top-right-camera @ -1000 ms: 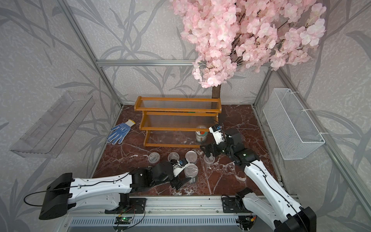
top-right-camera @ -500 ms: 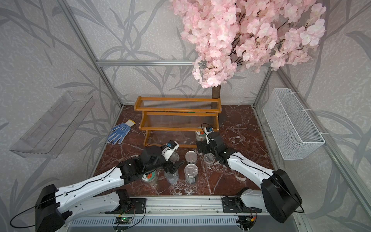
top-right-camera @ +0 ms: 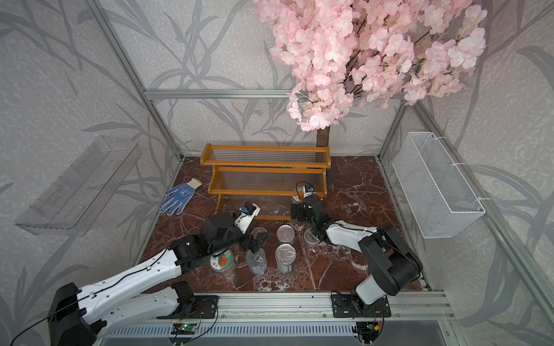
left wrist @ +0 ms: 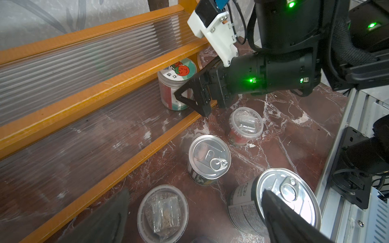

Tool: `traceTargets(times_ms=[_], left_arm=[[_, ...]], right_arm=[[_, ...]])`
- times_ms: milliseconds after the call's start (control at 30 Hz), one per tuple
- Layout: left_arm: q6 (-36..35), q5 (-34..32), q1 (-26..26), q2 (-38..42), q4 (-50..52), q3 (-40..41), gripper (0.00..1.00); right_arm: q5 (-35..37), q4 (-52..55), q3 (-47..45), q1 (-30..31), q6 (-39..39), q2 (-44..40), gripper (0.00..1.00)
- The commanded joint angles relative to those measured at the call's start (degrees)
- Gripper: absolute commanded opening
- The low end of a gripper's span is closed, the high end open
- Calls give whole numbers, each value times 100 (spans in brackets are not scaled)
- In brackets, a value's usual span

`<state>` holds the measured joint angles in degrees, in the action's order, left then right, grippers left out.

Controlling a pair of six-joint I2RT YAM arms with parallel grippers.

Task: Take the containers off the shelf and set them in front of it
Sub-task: 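Pick up a container from the shelf.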

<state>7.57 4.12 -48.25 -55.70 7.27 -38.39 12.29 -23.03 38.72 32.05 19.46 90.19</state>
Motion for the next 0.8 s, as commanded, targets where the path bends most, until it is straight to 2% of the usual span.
traceTargets(times_ms=[0, 233, 700, 767], left_arm=[[44, -59, 66, 97, -83, 64, 100], [77, 34, 101, 51, -110, 145, 100], [155, 134, 110, 41, -228, 324, 100], [146, 131, 122, 46, -189, 328, 100]], right_arm=[[279, -556, 240, 29, -27, 231, 99], [577, -1419, 204, 33, -261, 667, 99], [673, -1863, 464, -32, -670, 1238, 100], [577, -1862, 461, -41, -681, 1211, 95]])
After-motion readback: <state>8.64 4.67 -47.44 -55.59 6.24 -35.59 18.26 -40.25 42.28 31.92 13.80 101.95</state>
